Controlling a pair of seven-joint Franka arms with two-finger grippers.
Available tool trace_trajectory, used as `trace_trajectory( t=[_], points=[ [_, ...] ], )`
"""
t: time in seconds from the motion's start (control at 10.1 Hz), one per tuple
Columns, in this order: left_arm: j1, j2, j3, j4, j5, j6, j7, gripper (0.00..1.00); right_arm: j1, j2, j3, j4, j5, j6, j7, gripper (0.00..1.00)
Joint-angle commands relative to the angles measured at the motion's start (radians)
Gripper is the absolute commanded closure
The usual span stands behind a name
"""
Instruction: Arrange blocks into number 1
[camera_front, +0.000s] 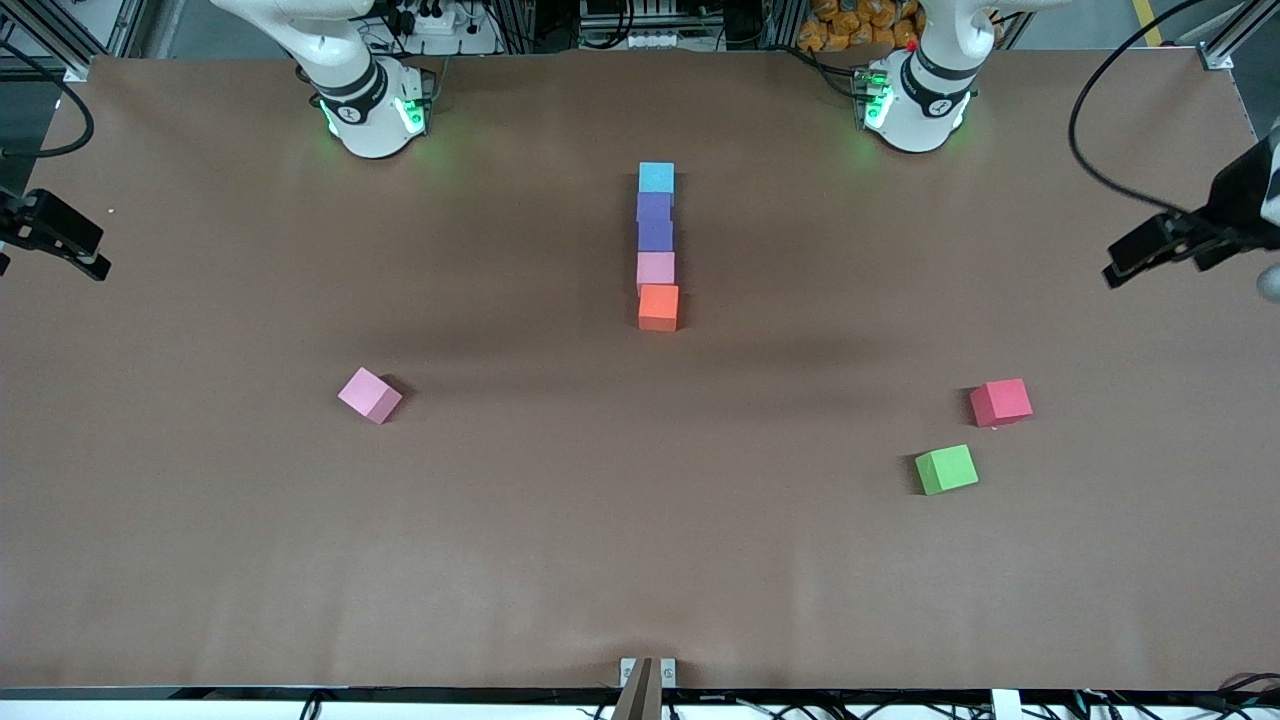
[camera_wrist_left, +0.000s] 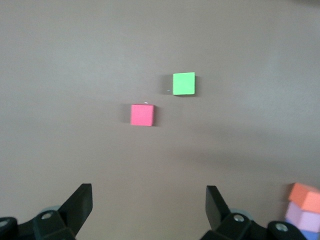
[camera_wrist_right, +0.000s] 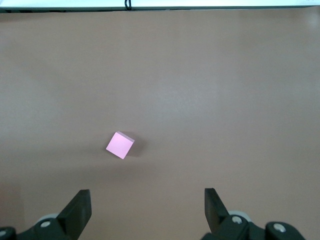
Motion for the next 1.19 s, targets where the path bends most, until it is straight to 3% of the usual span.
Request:
trace_trajectory(
  t=[0.0,1.09],
  points=[
    [0.013,-0.053,-0.014,-0.009,0.028,-0.050,0.062,0.00,-0.034,0.012,0.013,0.008,-0.017,-0.008,0.001,0.00],
    [0.037,-0.052,-0.040,-0.051,0.027,-0.047,0.071,0.00,-0.057,0.038,0.015,0.012,-0.002,0.002,0.018,0.00]
  ],
)
